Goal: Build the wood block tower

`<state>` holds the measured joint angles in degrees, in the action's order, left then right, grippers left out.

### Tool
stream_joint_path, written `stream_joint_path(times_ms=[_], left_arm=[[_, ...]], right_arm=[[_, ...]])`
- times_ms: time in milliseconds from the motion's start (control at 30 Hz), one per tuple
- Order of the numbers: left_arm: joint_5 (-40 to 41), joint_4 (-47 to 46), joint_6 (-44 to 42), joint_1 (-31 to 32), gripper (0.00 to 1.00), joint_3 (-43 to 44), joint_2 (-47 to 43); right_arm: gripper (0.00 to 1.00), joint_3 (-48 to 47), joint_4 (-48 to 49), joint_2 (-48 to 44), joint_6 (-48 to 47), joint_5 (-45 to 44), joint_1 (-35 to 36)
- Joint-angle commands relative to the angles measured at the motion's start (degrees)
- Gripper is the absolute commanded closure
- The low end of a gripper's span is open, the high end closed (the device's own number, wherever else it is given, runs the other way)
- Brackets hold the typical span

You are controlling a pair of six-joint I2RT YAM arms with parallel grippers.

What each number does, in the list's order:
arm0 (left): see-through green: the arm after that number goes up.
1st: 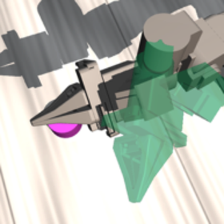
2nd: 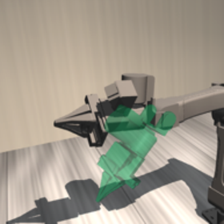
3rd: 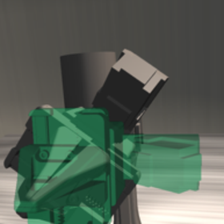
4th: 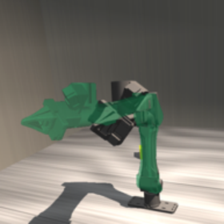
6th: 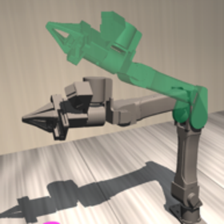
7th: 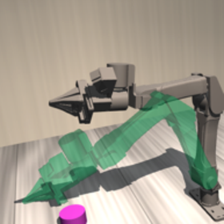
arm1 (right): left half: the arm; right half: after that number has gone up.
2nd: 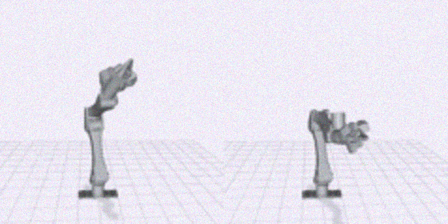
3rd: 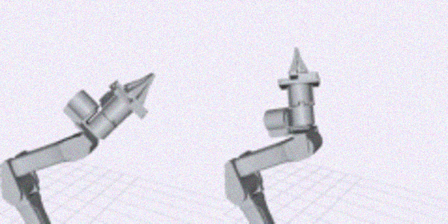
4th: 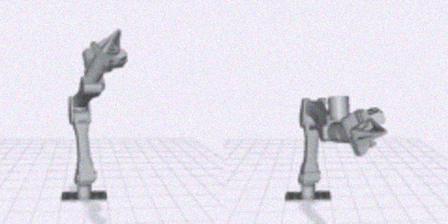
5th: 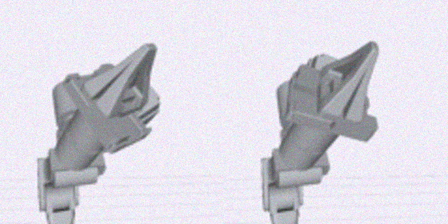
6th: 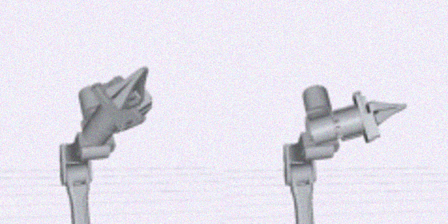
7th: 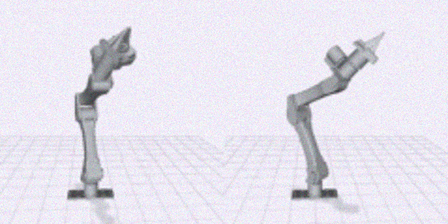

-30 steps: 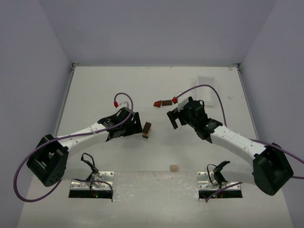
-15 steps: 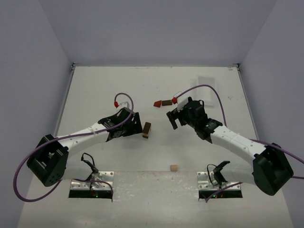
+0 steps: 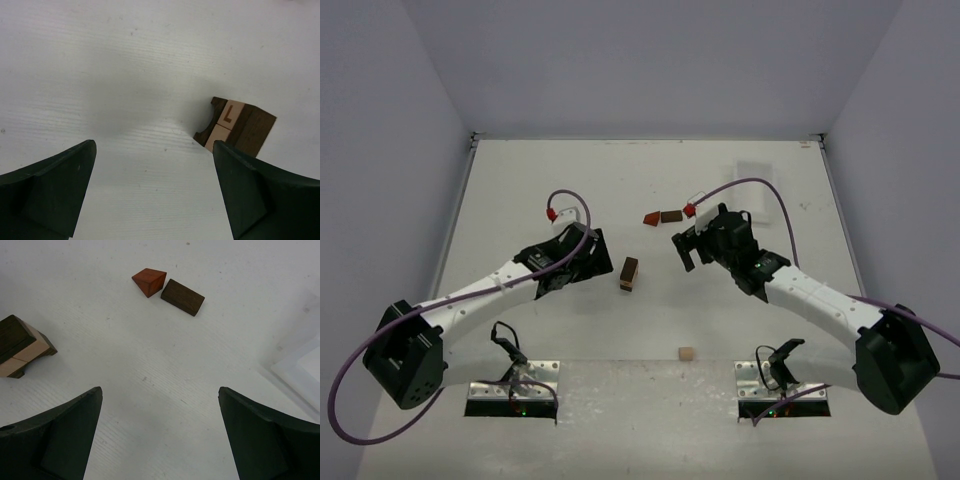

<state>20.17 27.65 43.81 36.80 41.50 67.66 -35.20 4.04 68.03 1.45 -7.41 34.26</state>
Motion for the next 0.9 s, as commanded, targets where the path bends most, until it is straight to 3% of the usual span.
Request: stream_joint_path(times_ms=[0,300,533,767,867], left_arm=[[1.5,0.8,0.2,0.6,0.0,3.7,-4.9],[0.3,1.6,-0.5,0.6,0.0,2.5,-9.4],[-0.8,0.7,-0.5,0.6,0.0,0.9,-10.3],[-2.3,-0.8,-0.3,0.6,0.0,-1.8,-11.7],[-3.4,-0.8,-0.8,0.6,0.0,-3.3,-13.1]], right_arm=[[0.01,1.9,1.1,-5.3,3.1,-2.9,0.1],[0.01,11.1,-1.5,-17.2,8.7,-0.3,0.1],[0.01,12.5,-3.6,-20.0,10.5,1.1,0.1],[0.01,13.5,-8.1,-23.1,10.6,13.4,1.6],[0.01,14.1,-12.5,-25.9,11.1,13.4,5.2]])
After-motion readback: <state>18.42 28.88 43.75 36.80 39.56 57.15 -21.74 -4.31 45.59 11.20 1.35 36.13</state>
